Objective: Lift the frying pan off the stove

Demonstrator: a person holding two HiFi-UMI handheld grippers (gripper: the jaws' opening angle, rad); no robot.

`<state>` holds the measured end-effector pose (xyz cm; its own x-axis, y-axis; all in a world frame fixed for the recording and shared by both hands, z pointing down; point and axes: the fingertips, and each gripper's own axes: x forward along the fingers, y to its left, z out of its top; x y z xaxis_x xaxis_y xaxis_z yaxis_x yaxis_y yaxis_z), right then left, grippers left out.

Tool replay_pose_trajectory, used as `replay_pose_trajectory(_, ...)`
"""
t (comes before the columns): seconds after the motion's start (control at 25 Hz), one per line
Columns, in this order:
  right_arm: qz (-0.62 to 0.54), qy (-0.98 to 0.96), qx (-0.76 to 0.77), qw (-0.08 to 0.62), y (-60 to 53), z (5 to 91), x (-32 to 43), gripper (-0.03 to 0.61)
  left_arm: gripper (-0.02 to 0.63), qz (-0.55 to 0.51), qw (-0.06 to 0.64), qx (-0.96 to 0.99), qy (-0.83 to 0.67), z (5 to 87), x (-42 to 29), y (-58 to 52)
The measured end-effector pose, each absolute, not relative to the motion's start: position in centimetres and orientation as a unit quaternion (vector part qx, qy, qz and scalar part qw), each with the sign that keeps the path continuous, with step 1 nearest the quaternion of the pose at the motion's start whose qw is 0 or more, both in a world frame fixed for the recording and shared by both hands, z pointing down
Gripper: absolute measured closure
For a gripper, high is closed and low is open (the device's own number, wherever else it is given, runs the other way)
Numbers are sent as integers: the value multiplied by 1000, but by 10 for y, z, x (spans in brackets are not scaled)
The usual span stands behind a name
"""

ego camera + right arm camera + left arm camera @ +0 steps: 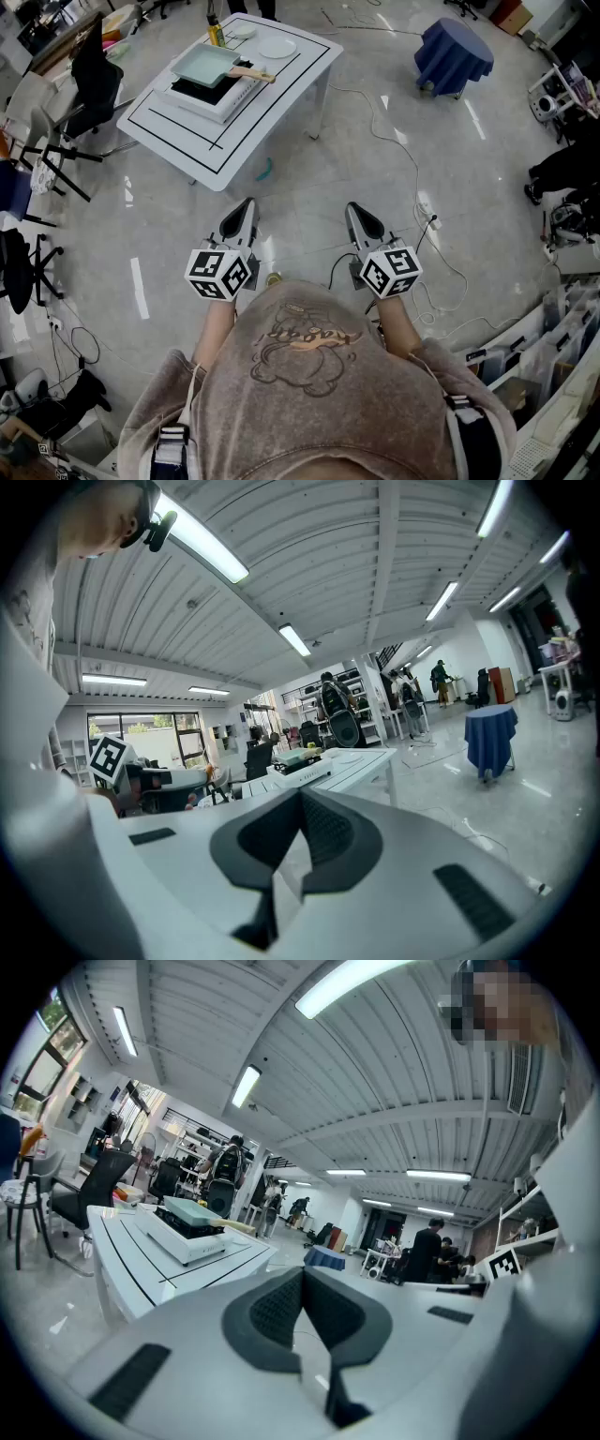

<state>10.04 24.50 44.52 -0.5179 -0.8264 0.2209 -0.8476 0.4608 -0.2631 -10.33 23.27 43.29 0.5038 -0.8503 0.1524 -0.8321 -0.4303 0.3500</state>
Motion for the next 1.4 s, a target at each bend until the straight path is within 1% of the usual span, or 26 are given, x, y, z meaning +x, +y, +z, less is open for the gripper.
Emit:
replay_pose_trajectory(0.36, 185, -851, 490, 17, 245, 445, 91, 580, 606, -24, 194, 851, -488, 432, -106, 229)
replay_pose_trajectory(0.6, 170, -847, 504, 15, 238, 444, 68, 580, 606, -28, 190, 861, -471, 433, -126, 215)
replay_pose_trajectory(0.76, 172, -837, 520, 16, 242, 451, 55, 580, 606, -46, 217, 867, -446, 443, -136, 210)
replay_pose_trajectory(1.0, 172, -830, 530, 20, 237, 457, 31, 580, 606, -45, 219, 872, -434, 447, -156, 190)
replay_pose_trajectory(1.4, 180, -823, 538, 19, 200, 467, 26, 580, 606, -42, 222, 873, -431, 453, -160, 153)
